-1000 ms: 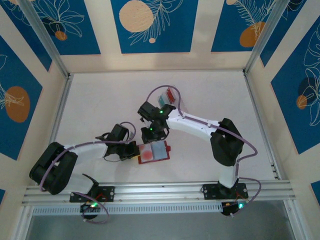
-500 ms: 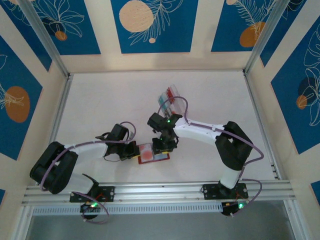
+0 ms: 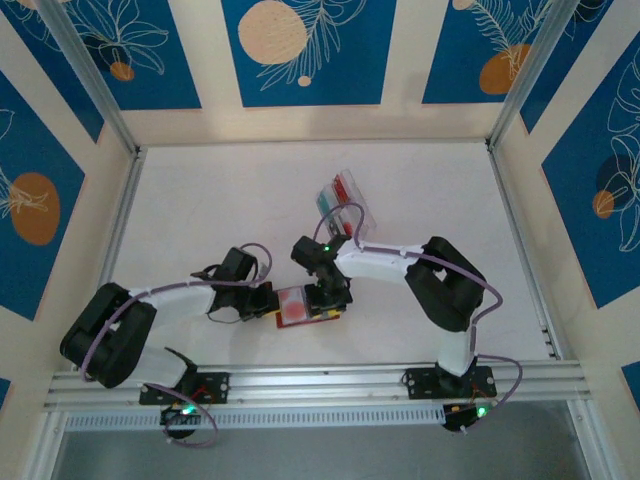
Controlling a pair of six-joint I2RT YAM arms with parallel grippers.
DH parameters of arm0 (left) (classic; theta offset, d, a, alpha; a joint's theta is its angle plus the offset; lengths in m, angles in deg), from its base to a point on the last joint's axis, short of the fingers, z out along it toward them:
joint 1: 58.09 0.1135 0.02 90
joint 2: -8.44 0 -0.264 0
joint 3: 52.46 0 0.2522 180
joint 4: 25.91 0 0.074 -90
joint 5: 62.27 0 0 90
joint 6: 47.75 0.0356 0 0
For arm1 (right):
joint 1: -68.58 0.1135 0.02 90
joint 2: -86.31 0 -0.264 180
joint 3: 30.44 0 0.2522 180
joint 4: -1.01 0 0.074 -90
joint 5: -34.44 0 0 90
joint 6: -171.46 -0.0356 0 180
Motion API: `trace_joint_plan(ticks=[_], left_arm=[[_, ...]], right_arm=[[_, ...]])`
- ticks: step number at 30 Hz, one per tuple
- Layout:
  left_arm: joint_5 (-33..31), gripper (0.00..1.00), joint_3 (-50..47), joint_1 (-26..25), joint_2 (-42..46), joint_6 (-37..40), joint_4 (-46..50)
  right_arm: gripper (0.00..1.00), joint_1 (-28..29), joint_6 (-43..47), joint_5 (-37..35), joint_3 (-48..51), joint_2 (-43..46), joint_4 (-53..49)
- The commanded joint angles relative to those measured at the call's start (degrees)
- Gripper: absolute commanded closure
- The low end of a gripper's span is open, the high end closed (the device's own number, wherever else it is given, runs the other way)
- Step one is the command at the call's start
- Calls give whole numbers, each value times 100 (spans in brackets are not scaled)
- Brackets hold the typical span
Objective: Put the credit cards into the card holder
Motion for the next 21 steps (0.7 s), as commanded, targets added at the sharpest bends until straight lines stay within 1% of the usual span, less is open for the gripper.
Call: trace_joint_plan(ticks=[1, 6, 12, 21], left_arm=[[-251, 100, -280, -147, -576, 161, 240], [-304, 100, -307, -156, -604, 211, 275], [-295, 100, -333, -154, -609, 191, 241], [-195, 100, -370, -159, -600, 93, 136]], right_arm=[[61, 61, -167, 138, 12, -199, 117], [59, 1, -139, 366, -147, -190, 395], [58, -98, -176, 872, -209, -140, 921], [58, -27, -349, 1518, -242, -35, 1651]])
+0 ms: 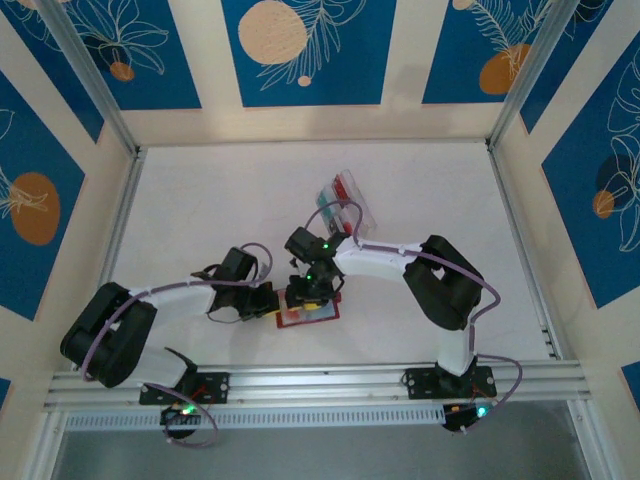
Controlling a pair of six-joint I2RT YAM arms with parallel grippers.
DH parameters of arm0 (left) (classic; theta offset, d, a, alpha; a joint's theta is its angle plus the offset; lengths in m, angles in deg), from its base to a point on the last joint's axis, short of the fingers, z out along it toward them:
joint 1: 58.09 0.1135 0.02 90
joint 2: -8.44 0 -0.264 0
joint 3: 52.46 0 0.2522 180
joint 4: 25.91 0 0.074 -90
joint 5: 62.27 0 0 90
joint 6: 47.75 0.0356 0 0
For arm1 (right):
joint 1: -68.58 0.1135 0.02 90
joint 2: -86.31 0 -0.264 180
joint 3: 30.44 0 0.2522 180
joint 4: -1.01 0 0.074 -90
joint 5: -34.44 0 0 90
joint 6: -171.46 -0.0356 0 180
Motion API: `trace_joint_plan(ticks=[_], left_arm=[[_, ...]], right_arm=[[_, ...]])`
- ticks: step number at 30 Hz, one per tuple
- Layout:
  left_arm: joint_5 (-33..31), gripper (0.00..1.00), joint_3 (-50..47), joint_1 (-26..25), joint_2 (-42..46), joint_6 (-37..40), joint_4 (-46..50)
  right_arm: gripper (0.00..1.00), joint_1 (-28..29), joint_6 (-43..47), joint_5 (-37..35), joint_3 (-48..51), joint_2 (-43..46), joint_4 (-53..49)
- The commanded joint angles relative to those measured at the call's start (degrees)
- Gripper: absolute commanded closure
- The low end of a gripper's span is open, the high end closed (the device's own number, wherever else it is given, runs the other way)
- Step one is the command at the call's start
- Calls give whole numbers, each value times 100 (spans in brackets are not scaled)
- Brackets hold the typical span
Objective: Put the credit cards into the card holder
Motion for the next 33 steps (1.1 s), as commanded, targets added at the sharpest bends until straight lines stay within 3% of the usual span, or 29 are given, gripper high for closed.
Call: trace_joint_plan(ticks=[1, 12, 20, 25, 31, 33], left_arm=[[-161, 100, -380, -161, -595, -53, 83], [895, 100, -664, 314, -260, -1109, -962], [787, 100, -619, 667, 217, -861, -298], [767, 100, -619, 699, 126, -718, -259], [743, 100, -524, 699, 18, -462, -124], [690, 100, -471, 699, -1, -339, 8]], right_arm=[[58, 54, -164, 569, -100, 36, 486], [58, 222, -510, 1162, 46, 183, 1186], [57, 348, -99, 1340, -472, 699, 494], [58, 162, 88, 548, -560, 1086, -451], [75, -221, 117, -761, -151, 1148, -1408], [75, -228, 130, -1050, -119, 1068, -1549]])
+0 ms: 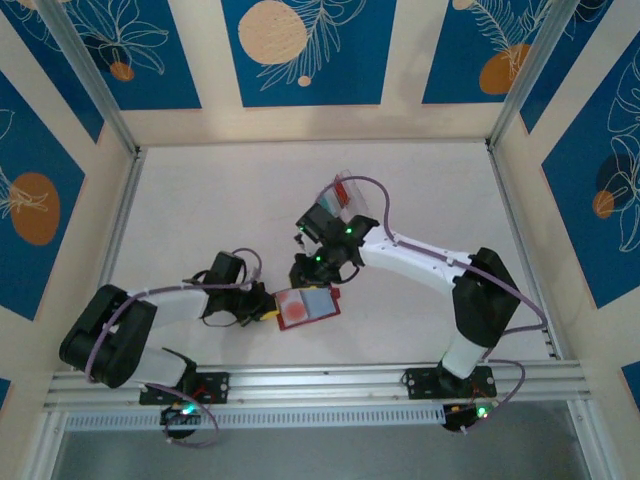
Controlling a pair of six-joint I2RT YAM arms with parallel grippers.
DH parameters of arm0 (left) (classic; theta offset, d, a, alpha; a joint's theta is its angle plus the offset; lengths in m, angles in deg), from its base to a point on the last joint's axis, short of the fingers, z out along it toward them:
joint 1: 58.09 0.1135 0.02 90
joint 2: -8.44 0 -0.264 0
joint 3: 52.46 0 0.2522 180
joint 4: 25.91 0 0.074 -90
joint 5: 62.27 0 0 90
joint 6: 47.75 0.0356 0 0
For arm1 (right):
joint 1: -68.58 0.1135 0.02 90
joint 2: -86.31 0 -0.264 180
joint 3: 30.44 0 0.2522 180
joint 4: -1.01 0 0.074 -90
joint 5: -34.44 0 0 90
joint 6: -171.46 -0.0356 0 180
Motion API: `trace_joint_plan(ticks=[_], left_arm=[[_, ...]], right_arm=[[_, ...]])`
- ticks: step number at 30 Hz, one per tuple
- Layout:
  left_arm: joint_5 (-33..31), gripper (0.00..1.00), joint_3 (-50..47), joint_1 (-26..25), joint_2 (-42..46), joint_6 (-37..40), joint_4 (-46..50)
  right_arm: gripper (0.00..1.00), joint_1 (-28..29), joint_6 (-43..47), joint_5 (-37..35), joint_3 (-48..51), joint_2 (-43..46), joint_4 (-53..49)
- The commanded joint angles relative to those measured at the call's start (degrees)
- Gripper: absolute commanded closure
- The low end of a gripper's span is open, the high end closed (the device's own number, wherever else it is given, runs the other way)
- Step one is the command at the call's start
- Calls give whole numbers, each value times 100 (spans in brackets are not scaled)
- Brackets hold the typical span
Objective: Put the credit cards into the card holder
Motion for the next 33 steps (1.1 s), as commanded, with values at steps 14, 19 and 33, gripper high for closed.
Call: trace_joint_plan(ticks=[14, 19, 33], left_arm=[[-393, 100, -15, 72, -339, 500, 679], [-387, 100, -15, 72, -340, 485, 656], [-381, 100, -41, 71, -362, 455, 620]], right_arm=[[68, -199, 1181, -1712, -1021, -1611, -1071], [68, -228, 1336, -1694, -1134, -1887, -1062], [71, 53, 1306, -2026, -1035, -2109, -1028]])
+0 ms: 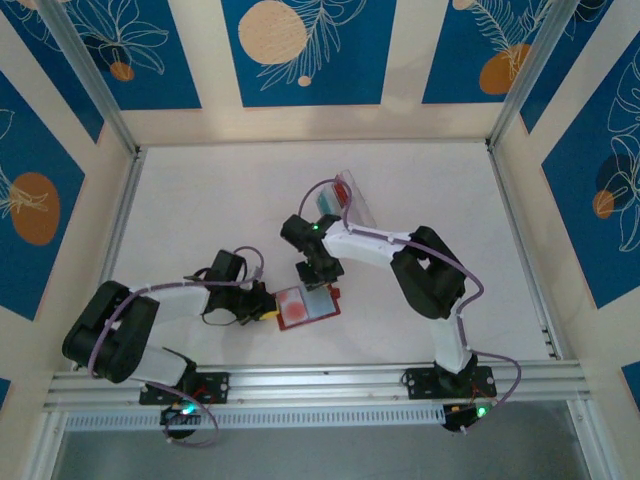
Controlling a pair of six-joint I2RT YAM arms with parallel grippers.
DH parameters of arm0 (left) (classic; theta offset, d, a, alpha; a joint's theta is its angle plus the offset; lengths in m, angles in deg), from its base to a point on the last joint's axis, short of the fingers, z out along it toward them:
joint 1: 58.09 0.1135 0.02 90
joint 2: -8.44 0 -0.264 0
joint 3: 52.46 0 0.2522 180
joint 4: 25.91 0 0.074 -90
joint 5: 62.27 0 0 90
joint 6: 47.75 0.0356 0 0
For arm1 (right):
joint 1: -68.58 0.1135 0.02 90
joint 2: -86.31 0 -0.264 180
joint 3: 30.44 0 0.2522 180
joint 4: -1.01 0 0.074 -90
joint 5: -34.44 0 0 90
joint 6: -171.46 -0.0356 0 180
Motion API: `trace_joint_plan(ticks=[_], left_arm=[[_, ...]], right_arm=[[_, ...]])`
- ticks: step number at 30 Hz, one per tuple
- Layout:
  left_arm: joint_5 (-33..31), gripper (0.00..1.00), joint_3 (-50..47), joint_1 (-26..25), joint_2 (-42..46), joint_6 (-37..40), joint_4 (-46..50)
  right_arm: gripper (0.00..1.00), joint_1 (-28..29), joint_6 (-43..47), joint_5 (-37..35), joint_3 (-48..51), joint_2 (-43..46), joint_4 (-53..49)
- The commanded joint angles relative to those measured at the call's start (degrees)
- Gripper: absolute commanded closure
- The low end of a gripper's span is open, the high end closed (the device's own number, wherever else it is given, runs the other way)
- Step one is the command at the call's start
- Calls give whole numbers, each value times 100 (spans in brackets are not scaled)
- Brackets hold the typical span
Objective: Put the credit cards into the card holder
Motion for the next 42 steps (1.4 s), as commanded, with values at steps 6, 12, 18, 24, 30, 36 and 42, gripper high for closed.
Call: trace_joint_plan(ticks=[6, 12, 18, 24, 30, 36, 42], left_arm=[[-516, 100, -166, 34, -134, 105, 522], [-521, 100, -175, 34, -189, 131, 496], [-536, 100, -218, 34, -254, 154, 457], [-526, 100, -249, 33, -297, 144, 391], [-518, 100, -245, 34, -325, 158, 387], [-499, 100, -246, 36, -363, 155, 340], [-494, 100, -253, 35, -382, 144, 321]], right_arm=[[84, 74, 55, -71, -24, -304, -142], [100, 130, 55, -340, -151, -269, -353], [100, 152, 10, -1075, -398, -92, -860], [100, 223, 64, -1461, -674, -111, -1169], [100, 312, 147, -923, -802, -16, -1033], [94, 213, 97, 412, -728, 149, -514], [78, 123, -111, 1355, -449, 225, 34]])
